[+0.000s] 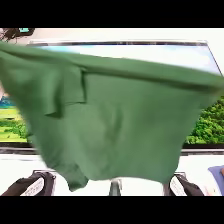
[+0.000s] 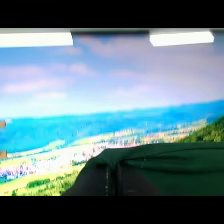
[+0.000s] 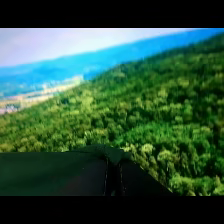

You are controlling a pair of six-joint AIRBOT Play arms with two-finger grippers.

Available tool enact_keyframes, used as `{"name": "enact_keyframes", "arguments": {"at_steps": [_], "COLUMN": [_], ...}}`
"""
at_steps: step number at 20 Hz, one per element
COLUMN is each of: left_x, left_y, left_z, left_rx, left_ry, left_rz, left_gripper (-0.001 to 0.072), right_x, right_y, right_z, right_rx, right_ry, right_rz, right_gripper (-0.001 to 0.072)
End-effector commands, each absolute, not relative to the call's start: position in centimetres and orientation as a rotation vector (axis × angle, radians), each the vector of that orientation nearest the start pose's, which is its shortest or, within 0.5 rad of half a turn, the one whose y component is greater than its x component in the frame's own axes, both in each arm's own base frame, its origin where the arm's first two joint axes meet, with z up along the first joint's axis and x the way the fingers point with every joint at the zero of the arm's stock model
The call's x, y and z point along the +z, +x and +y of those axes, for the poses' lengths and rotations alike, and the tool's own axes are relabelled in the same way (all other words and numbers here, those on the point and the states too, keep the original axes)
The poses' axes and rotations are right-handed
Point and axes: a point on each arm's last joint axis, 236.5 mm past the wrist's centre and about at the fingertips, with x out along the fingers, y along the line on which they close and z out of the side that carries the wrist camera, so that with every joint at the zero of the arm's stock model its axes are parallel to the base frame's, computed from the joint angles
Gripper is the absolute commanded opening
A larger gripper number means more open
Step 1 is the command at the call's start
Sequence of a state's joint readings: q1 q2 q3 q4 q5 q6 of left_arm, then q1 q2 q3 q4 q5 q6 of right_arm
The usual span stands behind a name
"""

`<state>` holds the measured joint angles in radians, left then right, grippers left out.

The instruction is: Fold the shirts.

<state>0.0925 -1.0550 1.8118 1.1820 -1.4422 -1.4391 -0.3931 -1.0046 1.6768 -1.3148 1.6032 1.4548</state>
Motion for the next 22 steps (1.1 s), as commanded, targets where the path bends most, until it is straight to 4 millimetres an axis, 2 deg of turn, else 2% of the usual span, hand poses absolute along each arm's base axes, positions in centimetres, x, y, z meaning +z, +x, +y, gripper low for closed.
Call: {"name": "enact_keyframes", "arguments": {"at_steps": [1,3,4,6,9,12,14,17,19,22], "left_x": [18.9,13.3,11.0,8.0,5.6,3.6,2.6,2.0,0.9,-1.6], "left_y": [41.6,45.5,47.1,50.3,55.0,58.9,60.6,62.2,62.2,60.4], "left_z": [-5.0,-5.2,-5.7,-6.5,-6.7,-5.9,-5.6,-5.5,-5.7,-6.6], "left_rx": [-0.302,-0.3,-0.309,-0.316,-0.28,-0.208,-0.174,-0.146,-0.144,-0.181], "left_ry": [-0.164,-0.242,-0.289,-0.387,-0.503,-0.536,-0.542,-0.578,-0.579,-0.583], "left_rz": [0.978,1.034,1.053,1.035,0.936,0.829,0.777,0.722,0.742,0.86], "left_gripper": [0.0031,0.0032,0.0032,0.0032,0.0033,0.0033,0.0033,0.0033,0.0033,0.0033], "right_x": [14.9,10.5,8.9,6.8,6.2,5.9,4.6,3.0,1.6,-1.0], "right_y": [34.8,39.8,42.2,47.3,53.6,58.4,59.8,60.8,60.5,58.9], "right_z": [-8.6,-8.4,-8.4,-7.8,-6.0,-4.8,-4.1,-4.5,-4.5,-3.3], "right_rx": [-0.134,-0.158,-0.187,-0.205,-0.148,-0.123,-0.113,-0.125,-0.13,-0.12], "right_ry": [0.201,0.214,0.254,0.349,0.409,0.408,0.402,0.409,0.413,0.446], "right_rz": [1.221,1.233,1.201,1.087,0.896,0.731,0.704,0.69,0.728,0.85], "right_gripper": [0.002,0.0021,0.0021,0.0021,0.0021,0.0021,0.0021,0.0021,0.0021,0.0022]}}
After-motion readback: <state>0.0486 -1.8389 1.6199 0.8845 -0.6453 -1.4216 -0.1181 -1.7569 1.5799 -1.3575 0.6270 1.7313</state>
